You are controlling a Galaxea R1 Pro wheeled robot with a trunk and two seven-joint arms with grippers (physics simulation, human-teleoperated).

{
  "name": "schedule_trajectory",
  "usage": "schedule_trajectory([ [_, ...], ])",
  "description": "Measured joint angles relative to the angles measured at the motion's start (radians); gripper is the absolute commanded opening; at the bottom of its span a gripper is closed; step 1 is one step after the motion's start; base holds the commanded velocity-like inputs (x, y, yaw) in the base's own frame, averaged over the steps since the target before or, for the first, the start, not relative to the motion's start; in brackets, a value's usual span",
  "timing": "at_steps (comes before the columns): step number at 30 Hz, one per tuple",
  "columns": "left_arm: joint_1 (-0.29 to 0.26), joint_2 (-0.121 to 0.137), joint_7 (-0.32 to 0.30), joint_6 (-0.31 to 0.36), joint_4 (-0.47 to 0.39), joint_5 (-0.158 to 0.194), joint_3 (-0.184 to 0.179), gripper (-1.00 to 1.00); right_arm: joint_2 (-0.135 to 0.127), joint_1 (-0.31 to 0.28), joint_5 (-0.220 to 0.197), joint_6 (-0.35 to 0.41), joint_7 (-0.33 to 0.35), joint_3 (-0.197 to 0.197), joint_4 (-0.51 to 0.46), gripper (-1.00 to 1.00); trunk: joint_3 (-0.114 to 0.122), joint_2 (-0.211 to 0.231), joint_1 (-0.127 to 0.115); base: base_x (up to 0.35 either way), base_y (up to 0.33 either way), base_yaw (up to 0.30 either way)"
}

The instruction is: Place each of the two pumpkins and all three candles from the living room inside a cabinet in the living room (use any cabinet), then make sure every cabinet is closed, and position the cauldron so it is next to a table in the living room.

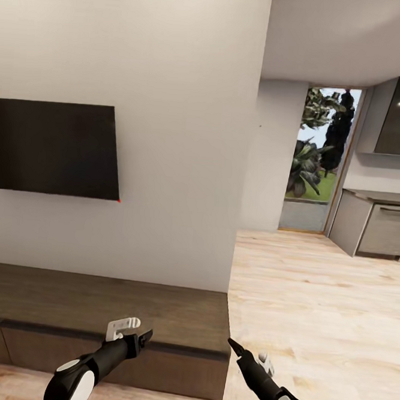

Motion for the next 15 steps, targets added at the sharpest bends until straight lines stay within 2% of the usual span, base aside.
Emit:
schedule_trajectory([
  [8, 0.0, 0.0, 0.0, 0.0, 0.001, 0.001, 0.0, 1.0, 0.001, 0.0, -0.006, 0.001, -0.001, 0.008, 0.051, 1.0, -0.025, -0.056, 0.031, 0.0, 0.0, 0.0],
  [15, 0.0, 0.0, 0.001, 0.0, 0.005, 0.021, 0.0, 1.0, 0.0, 0.0, -0.007, 0.006, -0.001, 0.01, 0.057, 1.0, -0.047, -0.105, 0.058, 0.0, 0.0, 0.0],
])
